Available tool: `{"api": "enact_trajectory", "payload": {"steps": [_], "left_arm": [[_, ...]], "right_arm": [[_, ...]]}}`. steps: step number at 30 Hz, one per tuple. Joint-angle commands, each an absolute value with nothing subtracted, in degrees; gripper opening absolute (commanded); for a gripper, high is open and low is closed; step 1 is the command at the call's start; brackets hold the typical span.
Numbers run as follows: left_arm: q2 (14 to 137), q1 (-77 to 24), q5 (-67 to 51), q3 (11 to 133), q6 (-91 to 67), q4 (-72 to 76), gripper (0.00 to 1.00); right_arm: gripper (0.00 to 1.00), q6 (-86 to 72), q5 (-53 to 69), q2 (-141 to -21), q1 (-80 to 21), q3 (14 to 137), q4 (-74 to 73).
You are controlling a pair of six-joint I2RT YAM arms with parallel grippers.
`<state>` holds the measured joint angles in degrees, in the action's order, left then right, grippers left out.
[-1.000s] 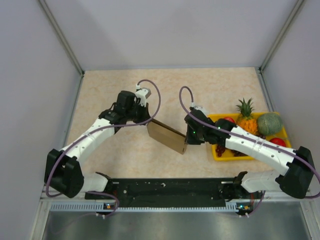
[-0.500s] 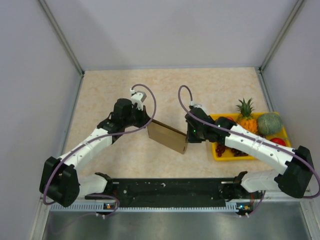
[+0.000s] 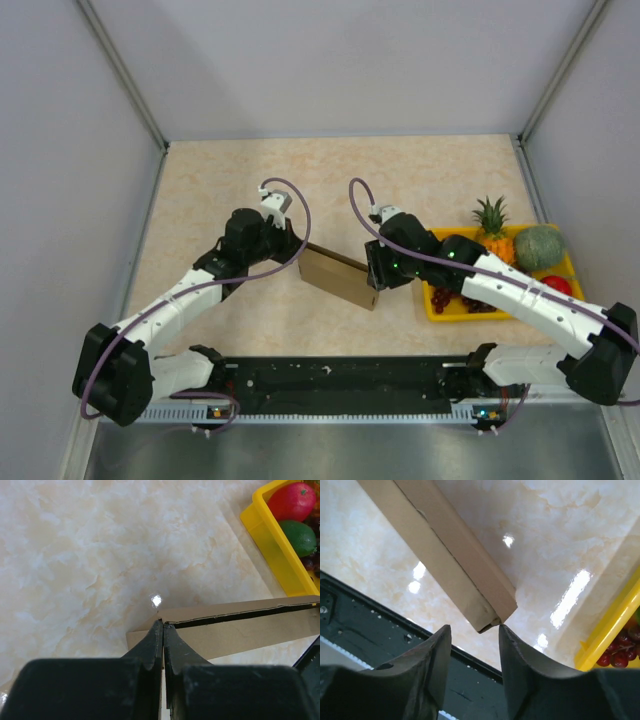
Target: Fold the paper box
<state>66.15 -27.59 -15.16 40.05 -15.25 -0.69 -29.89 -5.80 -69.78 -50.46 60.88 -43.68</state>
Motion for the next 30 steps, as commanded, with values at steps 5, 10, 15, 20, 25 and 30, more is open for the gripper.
{"api": "enact_trajectory", "payload": {"steps": [5,10,15,20,25,30], "left_arm": [[66.45,-29.0,-18.28,38.32,-15.82,-4.83,0.0],[66.01,-29.0,-17.84,38.06,-15.73,-4.75,0.0],[66.0,-29.0,-17.49,37.53,-15.73,-4.92,0.0],[65.65,-29.09,-17.4,37.44,-15.56,-4.92,0.0],[65.39,-29.09,-17.75,38.06,-15.73,-5.62,0.0],[64.95,-29.09,-18.37,38.76,-16.17,-6.59,0.0]], "right_arm": [[0.78,-11.45,-5.45,-62.31,-48.79,67.14,-40.08],[0.99,-3.62,10.61,-67.4,-46.93,66.53,-29.8],[0.99,2.89,8.98,-72.77,-52.02,62.67,-17.6],[0.98,10.98,8.09,-79.17,-53.7,62.31,-13.35],[0.95,13.71,5.37,-83.58,-56.16,64.07,-15.03],[0.85,15.11,1.24,-85.95,-57.3,64.42,-14.85]]}}
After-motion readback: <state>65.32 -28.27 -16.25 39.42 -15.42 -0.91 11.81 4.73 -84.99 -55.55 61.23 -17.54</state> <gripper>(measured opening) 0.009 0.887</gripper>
